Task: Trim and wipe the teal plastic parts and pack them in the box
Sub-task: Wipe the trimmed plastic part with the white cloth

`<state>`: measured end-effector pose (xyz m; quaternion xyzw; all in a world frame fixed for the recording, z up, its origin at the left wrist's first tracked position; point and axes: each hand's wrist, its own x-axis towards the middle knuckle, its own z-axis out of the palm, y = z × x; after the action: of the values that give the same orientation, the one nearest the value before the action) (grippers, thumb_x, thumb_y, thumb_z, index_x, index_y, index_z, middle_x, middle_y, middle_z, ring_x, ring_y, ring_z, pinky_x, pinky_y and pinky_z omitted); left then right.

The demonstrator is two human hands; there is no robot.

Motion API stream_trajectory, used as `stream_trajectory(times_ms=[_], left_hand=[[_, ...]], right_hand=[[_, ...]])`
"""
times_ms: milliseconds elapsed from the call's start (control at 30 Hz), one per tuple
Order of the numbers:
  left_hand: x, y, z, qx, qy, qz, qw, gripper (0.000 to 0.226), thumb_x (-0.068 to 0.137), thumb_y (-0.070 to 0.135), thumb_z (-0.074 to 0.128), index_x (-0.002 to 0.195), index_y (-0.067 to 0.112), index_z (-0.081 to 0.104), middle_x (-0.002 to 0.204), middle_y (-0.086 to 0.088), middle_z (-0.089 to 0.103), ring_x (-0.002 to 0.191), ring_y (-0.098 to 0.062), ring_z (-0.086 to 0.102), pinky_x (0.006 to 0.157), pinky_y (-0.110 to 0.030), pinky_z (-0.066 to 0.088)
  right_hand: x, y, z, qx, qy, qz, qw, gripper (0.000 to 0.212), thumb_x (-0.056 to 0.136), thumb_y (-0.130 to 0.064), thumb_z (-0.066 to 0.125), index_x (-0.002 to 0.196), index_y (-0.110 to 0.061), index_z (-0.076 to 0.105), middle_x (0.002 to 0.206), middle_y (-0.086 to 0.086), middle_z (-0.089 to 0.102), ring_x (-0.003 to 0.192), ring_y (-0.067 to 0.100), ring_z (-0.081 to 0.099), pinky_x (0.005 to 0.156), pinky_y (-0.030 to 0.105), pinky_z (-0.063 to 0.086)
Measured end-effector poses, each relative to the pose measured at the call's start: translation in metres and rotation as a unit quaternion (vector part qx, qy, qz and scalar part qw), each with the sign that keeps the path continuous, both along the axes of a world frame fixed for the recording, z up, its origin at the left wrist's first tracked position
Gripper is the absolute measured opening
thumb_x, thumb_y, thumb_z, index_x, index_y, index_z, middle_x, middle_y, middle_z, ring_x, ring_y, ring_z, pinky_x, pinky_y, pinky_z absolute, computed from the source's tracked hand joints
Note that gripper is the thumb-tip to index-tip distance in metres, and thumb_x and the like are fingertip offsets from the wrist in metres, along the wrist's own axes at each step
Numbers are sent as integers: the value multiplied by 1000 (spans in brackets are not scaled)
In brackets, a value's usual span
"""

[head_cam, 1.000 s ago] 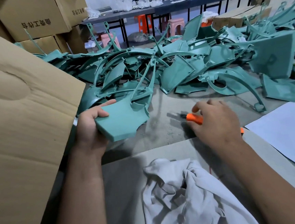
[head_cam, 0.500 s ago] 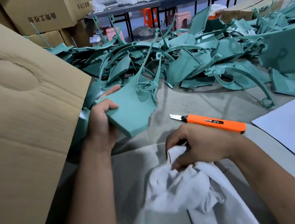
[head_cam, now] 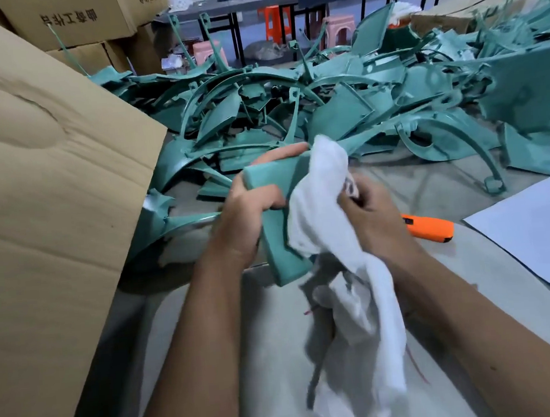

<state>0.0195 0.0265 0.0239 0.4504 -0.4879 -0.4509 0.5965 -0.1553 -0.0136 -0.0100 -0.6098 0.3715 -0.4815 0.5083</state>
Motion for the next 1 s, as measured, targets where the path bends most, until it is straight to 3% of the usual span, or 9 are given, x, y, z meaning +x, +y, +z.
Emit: stream_trajectory(times_ms=[100, 267, 400, 500, 600, 700, 767, 833, 1000], left_hand=[[-7, -3, -4, -4, -3, -41, 999, 70, 61, 6, 54, 129, 17, 69, 123, -13, 71, 108, -32, 66, 87, -39, 51], [10, -4, -5, -5, -7, -50, 999, 74, 57, 8, 54, 128, 15, 70, 122, -16, 72, 110, -35, 66, 92, -42, 50], [27, 1, -3, -6, 34, -24, 999, 74, 57, 6, 49, 128, 7, 69, 127, -25, 68, 120, -48, 62, 108, -61, 45], [33, 3, -1, -8, 28, -10, 1000, 71, 60, 2, 44, 126, 7, 70, 125, -25, 68, 117, -49, 63, 103, -65, 45], [18, 2, 2, -20, -12, -37, 999, 69, 60, 2, 46, 122, 13, 74, 122, -16, 72, 111, -36, 68, 89, -42, 56], [1, -3, 3, -37, -59, -22, 997, 65, 61, 1, 49, 117, 19, 77, 117, -4, 75, 104, -20, 70, 79, -23, 55], [0, -5, 2, -47, -58, 25, 997, 63, 61, 1, 50, 115, 20, 78, 113, -3, 77, 100, -18, 70, 79, -22, 56], [10, -4, 1, -53, -48, 97, 993, 62, 60, 3, 52, 112, 22, 78, 107, -4, 78, 95, -23, 71, 75, -29, 58], [39, 2, -3, -44, -16, 159, 986, 63, 60, 4, 50, 113, 21, 78, 108, -7, 78, 98, -28, 73, 76, -37, 60]], right_hand=[[1, -2, -5, -135, 180, -103, 969, 37, 97, -35, 53, 64, -24, 40, 51, -10, 42, 51, 5, 33, 52, 24, 28], [-8, -5, -1, -334, 230, -127, 905, 41, 102, -32, 40, 64, -27, 26, 50, -14, 21, 46, 8, 21, 56, 31, 15], [-15, -6, 2, -80, -44, -57, 994, 40, 93, -18, 42, 55, -31, 48, 54, -17, 43, 49, 0, 38, 53, 22, 39], [-18, -11, 4, -74, 17, -194, 978, 7, 103, -22, 51, 98, -23, 56, 80, -20, 60, 73, 1, 55, 69, 19, 47], [-13, -14, 6, -64, 65, -208, 974, 37, 100, -2, 52, 134, -15, 47, 128, 4, 56, 117, 17, 57, 104, 40, 48], [-10, -2, 10, -59, 61, -62, 994, 46, 94, -15, 49, 137, -30, 51, 139, -1, 43, 124, -4, 49, 103, 17, 42], [-14, 1, 14, -56, 63, 56, 995, 42, 94, -38, 49, 136, -45, 51, 142, -9, 40, 124, -16, 45, 94, 5, 40], [-25, -3, 15, -73, 143, 155, 975, 75, 87, -64, 59, 155, -44, 36, 151, -20, 32, 129, -25, 37, 99, -1, 34], [-20, -1, 7, -150, 345, 203, 904, 137, 57, -67, 92, 163, -44, 9, 162, -23, 16, 148, -5, 25, 123, 29, 27]])
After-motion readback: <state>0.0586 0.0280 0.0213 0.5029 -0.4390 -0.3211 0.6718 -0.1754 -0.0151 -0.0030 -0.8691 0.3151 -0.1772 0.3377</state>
